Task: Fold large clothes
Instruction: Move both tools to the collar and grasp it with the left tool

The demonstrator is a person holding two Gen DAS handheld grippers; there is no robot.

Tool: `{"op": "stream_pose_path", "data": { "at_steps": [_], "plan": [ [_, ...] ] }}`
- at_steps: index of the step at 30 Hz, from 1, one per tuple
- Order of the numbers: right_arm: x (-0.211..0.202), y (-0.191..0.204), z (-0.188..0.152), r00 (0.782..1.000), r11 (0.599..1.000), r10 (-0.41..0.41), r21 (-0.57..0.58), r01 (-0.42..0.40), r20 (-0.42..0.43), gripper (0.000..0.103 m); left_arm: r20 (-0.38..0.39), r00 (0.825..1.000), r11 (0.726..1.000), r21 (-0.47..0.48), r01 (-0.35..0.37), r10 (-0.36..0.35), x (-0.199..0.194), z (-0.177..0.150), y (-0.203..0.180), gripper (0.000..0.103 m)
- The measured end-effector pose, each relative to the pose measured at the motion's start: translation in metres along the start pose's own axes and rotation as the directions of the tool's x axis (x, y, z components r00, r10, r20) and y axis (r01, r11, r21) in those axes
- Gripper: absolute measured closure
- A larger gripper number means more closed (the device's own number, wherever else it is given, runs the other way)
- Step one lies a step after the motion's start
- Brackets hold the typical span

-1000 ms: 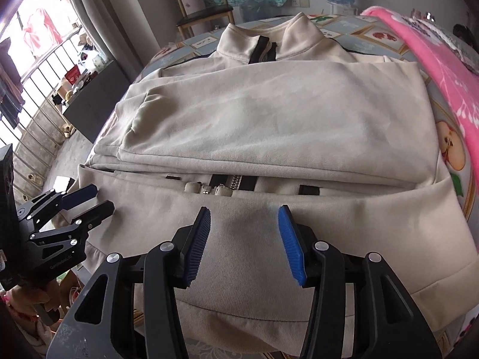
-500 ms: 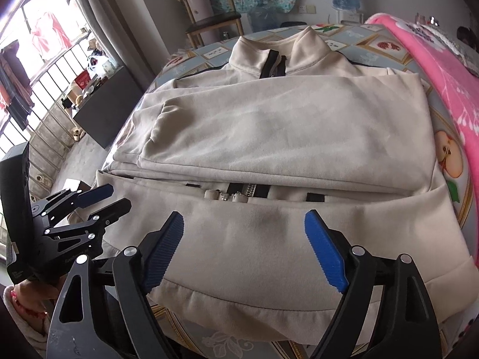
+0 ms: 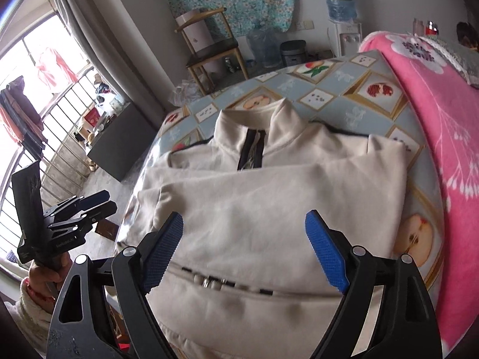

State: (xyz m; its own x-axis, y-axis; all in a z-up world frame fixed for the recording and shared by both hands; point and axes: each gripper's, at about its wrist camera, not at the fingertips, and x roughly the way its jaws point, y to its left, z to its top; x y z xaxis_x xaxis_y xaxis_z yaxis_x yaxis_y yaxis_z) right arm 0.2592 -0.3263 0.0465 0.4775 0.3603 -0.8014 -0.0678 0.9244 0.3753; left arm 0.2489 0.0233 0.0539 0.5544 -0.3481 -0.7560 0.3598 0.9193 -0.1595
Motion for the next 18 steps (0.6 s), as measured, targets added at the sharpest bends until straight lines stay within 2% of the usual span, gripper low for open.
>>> {"op": "stream_pose_path", "data": {
  "at_steps": [4, 6, 8, 10, 13, 16, 18],
  "plan": [
    [0.026, -0.016, 0.056, 0.999, 0.999, 0.031, 0.034, -0.03, -0.026, 0.022, 0.003, 0.997, 0.995, -0.064, 0.077, -0.077, 0.033, 0.054, 0.015, 0.048],
    [0.05, -0.024, 0.081, 0.997, 0.997, 0.047, 0.062, -0.043, -0.058, 0.022, -0.025, 0.99, 0.983, -0.126, 0.133, -0.137, 0.062, 0.081, 0.025, 0.045],
    [0.074, -0.029, 0.103, 0.996, 0.998, 0.022, 0.067, -0.016, -0.083, 0.022, -0.054, 0.982, 0.968, -0.187, 0.167, -0.18, 0.094, 0.105, 0.032, 0.045],
    [0.099, -0.034, 0.122, 0.994, 0.997, 0.0, 0.074, 0.008, -0.111, 0.024, -0.084, 0.98, 0.957, -0.246, 0.157, -0.182, 0.126, 0.127, 0.037, 0.045],
    [0.136, -0.045, 0.14, 0.987, 0.994, 0.001, 0.105, 0.016, -0.158, 0.027, -0.122, 0.977, 0.95, -0.283, 0.134, -0.174, 0.169, 0.149, 0.037, 0.045],
    [0.169, -0.057, 0.147, 0.977, 0.99, -0.033, 0.124, 0.061, -0.211, 0.036, -0.157, 0.979, 0.958, -0.276, 0.082, -0.129, 0.204, 0.162, 0.034, 0.045],
    [0.184, -0.065, 0.147, 0.968, 0.989, -0.04, 0.131, 0.074, -0.246, 0.045, -0.177, 0.977, 0.959, -0.277, 0.065, -0.117, 0.222, 0.166, 0.034, 0.045]
  ]
}}
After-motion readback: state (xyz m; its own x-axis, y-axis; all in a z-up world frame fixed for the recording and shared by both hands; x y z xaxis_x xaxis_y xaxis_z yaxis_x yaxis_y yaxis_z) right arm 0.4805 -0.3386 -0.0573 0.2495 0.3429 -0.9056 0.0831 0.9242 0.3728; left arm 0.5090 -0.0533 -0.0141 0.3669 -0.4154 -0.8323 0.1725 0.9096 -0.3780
